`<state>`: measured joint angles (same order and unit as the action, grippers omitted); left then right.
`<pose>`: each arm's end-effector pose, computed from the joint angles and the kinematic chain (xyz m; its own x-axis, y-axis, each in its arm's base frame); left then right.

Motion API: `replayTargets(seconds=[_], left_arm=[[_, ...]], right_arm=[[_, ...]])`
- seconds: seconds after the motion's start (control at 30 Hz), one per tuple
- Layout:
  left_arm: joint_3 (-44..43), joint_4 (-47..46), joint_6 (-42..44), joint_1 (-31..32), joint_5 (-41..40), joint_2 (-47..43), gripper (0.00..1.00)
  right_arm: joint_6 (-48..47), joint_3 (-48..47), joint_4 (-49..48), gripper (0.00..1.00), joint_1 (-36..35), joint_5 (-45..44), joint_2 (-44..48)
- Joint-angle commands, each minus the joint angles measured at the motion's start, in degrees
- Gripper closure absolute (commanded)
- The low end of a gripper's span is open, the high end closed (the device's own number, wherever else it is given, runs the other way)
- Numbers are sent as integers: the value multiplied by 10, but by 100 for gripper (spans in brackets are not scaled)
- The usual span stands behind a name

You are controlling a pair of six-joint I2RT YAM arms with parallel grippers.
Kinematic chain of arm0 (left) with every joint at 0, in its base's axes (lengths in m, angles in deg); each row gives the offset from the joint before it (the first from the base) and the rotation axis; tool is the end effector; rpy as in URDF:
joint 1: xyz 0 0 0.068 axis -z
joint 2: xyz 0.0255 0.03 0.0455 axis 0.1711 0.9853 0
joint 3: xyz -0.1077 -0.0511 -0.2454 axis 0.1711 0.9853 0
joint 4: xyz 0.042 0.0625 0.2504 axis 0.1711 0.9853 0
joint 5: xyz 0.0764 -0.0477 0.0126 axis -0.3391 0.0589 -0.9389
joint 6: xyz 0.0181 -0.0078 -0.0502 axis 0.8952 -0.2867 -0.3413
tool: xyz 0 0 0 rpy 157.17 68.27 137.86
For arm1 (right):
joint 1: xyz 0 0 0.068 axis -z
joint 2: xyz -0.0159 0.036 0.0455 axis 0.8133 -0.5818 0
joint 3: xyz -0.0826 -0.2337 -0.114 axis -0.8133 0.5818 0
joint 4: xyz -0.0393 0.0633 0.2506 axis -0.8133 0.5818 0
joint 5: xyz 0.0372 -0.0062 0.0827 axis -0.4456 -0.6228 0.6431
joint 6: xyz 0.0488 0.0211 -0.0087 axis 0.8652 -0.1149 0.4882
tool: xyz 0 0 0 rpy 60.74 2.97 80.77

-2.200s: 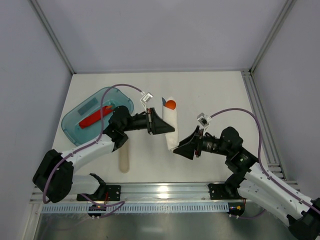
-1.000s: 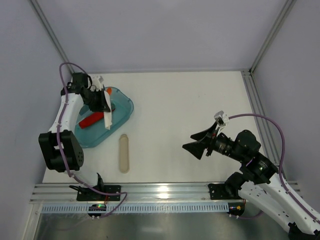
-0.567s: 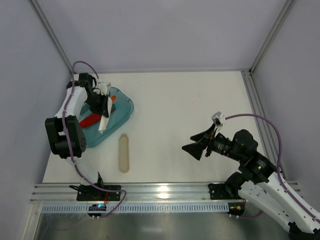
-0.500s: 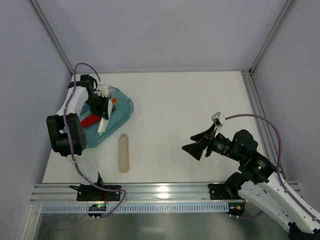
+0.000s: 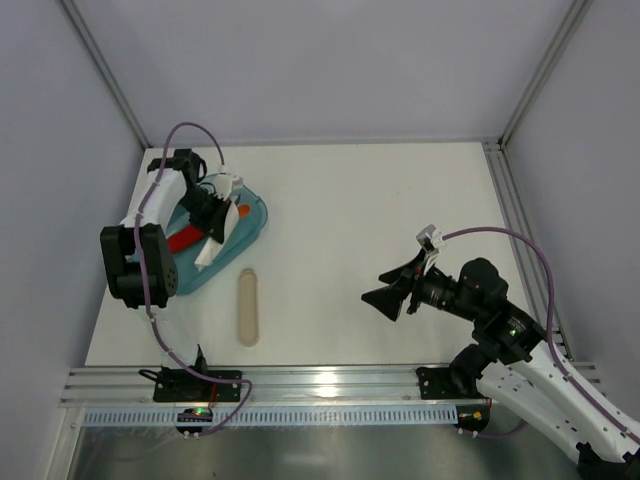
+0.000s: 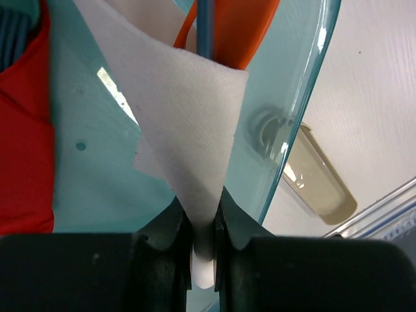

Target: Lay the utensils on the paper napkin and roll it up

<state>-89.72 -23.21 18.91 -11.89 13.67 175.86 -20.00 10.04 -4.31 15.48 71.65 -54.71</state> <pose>0.3645 0.0002 0.2451 -0.8503 0.4423 -0.2852 0.5111 0.8233 -0.2470 0.0959 0.0940 0.3036 -0.4808 0.1000 -0.8711 -0.7304 0.5040 0.4610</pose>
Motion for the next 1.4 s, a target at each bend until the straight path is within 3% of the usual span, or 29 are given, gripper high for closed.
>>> replayTargets(seconds=[0.0, 0.33, 0.67, 1.07, 1.2, 1.37], left_arm=[[-3, 30, 46, -1, 30, 12, 100], [-18, 50, 75, -7, 29, 87, 100], [0, 49, 78, -16, 29, 108, 100], [50, 14, 87, -14, -27, 96, 100], [47, 11, 90, -14, -29, 104, 85], [40, 10, 89, -15, -33, 113, 82]], right_arm=[[-13, -1, -24, 17, 0, 10, 10], [-9, 4, -31, 17, 1, 34, 19], [-13, 17, -32, 17, 1, 46, 44], [-16, 21, -38, 17, 1, 45, 54], [-16, 22, -34, 17, 1, 41, 61], [-16, 21, -33, 17, 1, 38, 67]])
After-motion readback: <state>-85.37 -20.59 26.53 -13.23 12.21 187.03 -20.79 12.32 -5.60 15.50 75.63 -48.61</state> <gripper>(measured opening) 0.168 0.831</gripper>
